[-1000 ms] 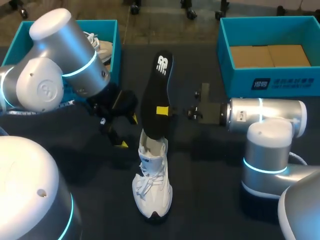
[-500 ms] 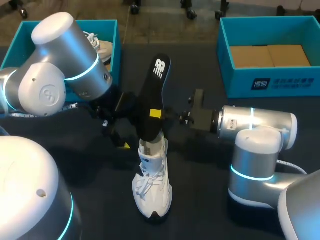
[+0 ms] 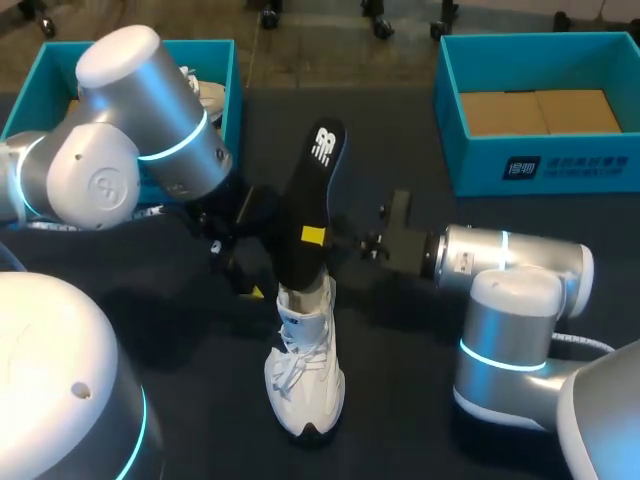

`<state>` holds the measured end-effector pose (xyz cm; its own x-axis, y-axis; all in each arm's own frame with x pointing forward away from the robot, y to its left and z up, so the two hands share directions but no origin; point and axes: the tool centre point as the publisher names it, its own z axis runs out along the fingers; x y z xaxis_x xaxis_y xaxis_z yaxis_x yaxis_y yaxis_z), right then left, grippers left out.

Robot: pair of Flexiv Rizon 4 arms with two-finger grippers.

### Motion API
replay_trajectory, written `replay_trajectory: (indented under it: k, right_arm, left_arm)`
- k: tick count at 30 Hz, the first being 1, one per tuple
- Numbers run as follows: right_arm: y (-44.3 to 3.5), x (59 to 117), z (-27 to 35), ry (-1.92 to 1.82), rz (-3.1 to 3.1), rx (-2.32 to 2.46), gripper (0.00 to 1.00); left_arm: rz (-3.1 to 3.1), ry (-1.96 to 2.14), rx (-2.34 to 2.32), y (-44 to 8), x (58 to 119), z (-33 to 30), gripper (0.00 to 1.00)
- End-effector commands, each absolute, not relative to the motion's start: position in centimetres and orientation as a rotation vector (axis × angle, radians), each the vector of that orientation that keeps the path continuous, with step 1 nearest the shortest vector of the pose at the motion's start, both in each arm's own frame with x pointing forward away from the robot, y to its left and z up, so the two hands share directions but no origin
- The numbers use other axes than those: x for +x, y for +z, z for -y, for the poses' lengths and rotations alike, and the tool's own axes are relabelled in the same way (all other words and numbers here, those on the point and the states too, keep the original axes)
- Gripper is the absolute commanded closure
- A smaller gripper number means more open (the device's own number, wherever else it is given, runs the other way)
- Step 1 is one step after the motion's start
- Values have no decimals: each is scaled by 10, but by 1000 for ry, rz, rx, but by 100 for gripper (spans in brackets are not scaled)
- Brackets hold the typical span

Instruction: Take the shoe out of the shoebox, open the shoe tongue, remove and reinsert the insole, then place the shoe into the shoebox

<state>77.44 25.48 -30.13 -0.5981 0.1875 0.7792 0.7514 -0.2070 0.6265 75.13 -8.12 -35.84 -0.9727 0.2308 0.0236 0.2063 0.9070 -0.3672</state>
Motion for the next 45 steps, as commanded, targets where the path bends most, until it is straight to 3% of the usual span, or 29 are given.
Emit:
replay_trajectory:
  k: [1,45]
  right_arm:
    - [-304,771,-259,-1868,1639,-1123,100]
    - [-316,774,-233,-1828,1702,-921,100]
  left_arm:
    - [3001,561,-344,-362,753,83,0]
    - [2993,551,-345,-365,752,86,0]
